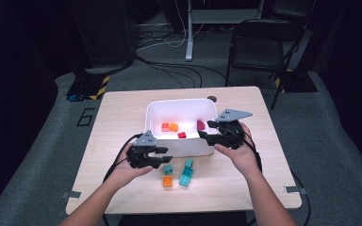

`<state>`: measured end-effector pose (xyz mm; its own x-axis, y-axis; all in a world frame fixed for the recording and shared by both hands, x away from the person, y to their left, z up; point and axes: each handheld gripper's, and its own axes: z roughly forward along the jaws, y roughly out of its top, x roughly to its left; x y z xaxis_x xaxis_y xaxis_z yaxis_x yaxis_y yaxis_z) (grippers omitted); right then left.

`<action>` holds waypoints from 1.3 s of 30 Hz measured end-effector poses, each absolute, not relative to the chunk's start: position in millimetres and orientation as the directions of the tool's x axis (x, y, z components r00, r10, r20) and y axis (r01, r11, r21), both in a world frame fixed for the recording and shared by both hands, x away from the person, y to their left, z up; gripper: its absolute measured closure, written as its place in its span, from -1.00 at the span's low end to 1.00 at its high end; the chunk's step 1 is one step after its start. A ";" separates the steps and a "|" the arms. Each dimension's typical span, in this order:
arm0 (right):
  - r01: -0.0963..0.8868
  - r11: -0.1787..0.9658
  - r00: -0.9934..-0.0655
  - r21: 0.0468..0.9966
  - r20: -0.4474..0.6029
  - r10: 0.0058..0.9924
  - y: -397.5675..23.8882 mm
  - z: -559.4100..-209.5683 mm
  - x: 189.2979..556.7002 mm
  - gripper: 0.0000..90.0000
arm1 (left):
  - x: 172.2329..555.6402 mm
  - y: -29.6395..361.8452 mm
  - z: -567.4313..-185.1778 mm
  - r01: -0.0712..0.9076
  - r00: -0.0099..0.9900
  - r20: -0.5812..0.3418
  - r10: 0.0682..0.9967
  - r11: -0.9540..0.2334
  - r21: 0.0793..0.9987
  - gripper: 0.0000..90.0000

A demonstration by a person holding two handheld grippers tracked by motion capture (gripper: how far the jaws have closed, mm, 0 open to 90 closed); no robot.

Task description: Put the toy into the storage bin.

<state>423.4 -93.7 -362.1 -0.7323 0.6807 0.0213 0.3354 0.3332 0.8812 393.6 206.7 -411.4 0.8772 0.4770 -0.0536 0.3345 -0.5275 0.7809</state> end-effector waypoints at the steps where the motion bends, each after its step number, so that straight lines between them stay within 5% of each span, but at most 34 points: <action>1: 0.335 0.333 -0.732 0.882 0.021 0.681 -93.8 -361.9 423.4 0.00 | 393.0 207.1 -415.4 0.339 0.876 -0.056 0.479 -0.527 0.779 0.30; 39: 0.330 0.332 -0.726 0.884 0.013 0.687 -93.4 -362.4 422.7 -0.03 | 375.6 203.4 -489.6 0.364 0.893 -0.101 0.438 -0.573 0.735 0.25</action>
<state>422.7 -93.4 -362.4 -0.7265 0.6871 0.0129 0.3296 0.3319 0.8838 375.6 203.4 -489.6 0.8933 0.4379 -0.1011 0.3639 -0.5727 0.7346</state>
